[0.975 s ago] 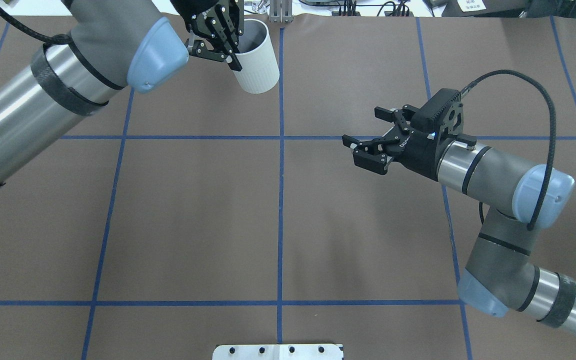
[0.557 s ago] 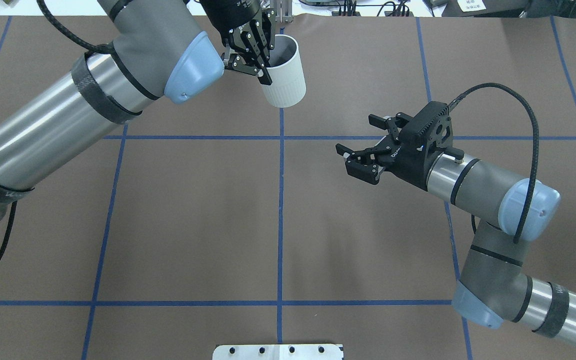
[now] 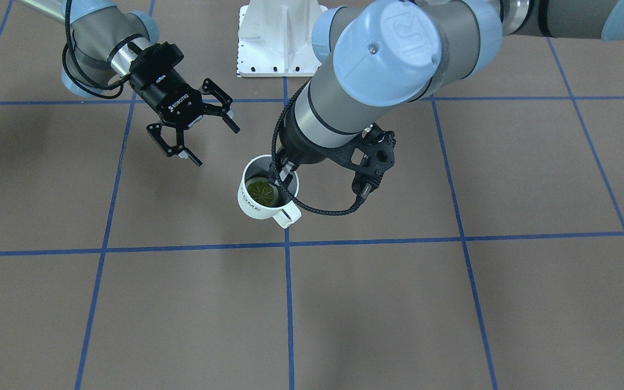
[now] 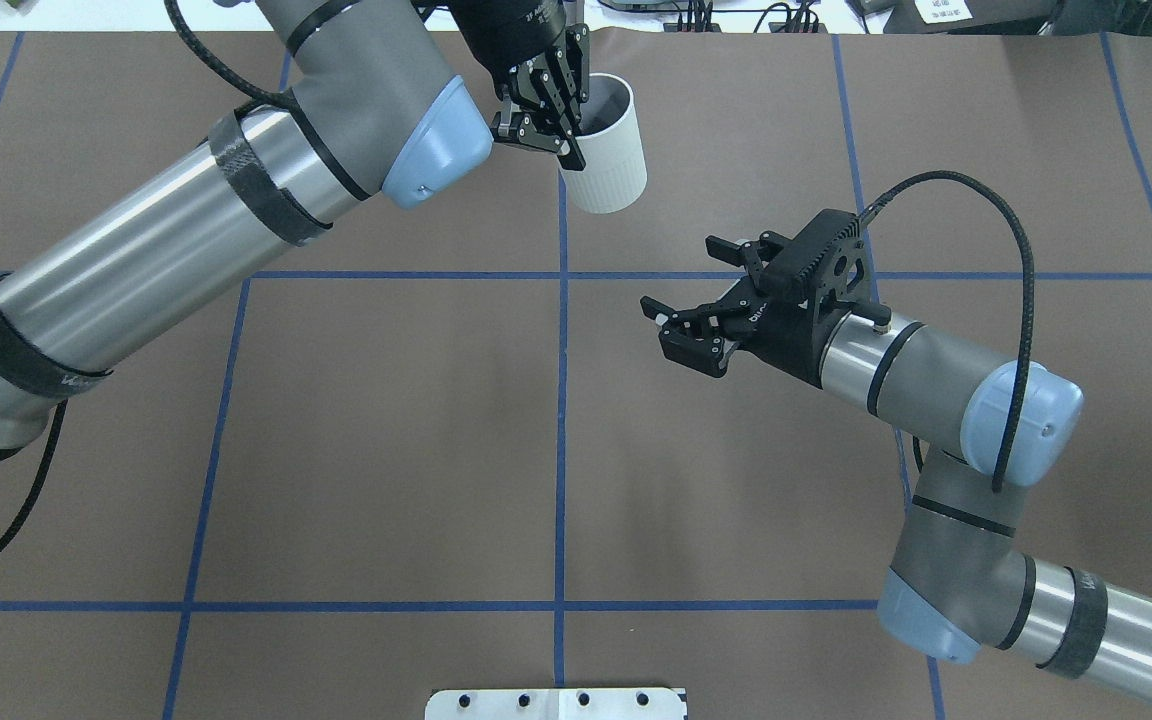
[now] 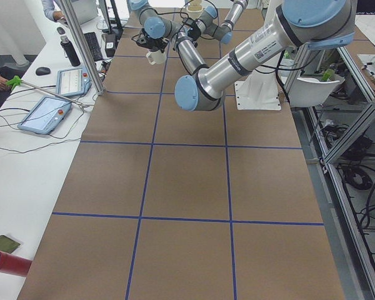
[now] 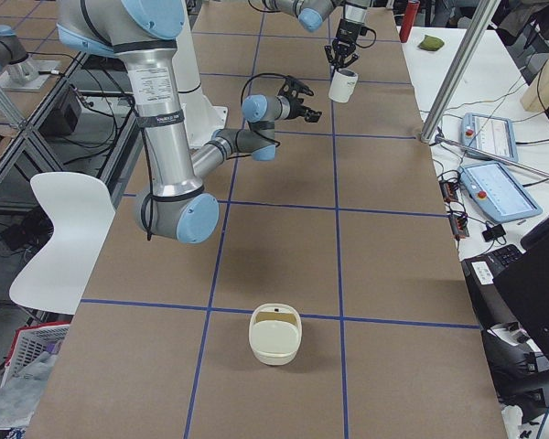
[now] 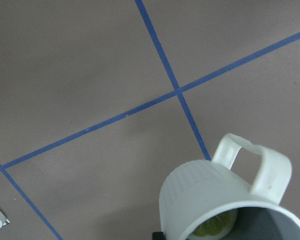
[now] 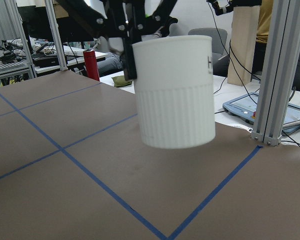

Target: Left arm hands cup to right arm to dump lemon

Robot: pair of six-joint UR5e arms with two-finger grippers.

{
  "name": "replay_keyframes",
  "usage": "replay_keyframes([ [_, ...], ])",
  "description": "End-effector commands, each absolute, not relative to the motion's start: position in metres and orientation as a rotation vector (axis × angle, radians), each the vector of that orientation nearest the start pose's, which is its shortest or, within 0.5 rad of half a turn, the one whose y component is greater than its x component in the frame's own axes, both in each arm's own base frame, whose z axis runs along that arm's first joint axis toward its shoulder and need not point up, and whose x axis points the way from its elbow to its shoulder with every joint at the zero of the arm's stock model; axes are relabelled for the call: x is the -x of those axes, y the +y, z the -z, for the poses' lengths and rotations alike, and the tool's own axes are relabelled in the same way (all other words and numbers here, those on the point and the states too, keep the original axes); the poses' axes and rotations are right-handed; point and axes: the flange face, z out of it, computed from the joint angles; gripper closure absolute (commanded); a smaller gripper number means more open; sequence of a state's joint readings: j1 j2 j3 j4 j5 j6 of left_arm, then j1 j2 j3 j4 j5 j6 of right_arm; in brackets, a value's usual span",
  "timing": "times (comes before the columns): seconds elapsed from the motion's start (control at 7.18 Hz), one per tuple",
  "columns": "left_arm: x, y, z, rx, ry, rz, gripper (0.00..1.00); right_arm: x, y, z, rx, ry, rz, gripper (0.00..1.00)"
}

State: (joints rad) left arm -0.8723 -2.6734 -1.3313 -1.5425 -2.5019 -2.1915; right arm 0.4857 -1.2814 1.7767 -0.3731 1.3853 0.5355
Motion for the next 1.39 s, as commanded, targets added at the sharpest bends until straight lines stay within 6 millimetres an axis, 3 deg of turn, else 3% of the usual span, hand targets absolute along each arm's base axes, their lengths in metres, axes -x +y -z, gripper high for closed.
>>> replay_keyframes([
  [0.0, -0.449, -0.597, -0.02, 0.82, 0.894, 0.938, 1.0, 0.421, -0.394, -0.265, -1.276, -1.104, 0.275, 0.01],
  [0.14, -0.462, -0.586, -0.019, 0.835, 0.881, 0.928, 1.0, 0.421, -0.395, -0.263, -1.278, -1.101, 0.277, 0.01],
  [0.84, -0.485, -0.562, -0.011, 0.877, 0.855, 0.929, 1.0, 0.418, -0.399, -0.264, -1.288, -1.085, 0.258, 0.01],
  [1.25, -0.49, -0.549, -0.003, 0.886, 0.857, 0.915, 1.0, 0.418, -0.401, -0.265, -1.289, -1.071, 0.249, 0.01],
])
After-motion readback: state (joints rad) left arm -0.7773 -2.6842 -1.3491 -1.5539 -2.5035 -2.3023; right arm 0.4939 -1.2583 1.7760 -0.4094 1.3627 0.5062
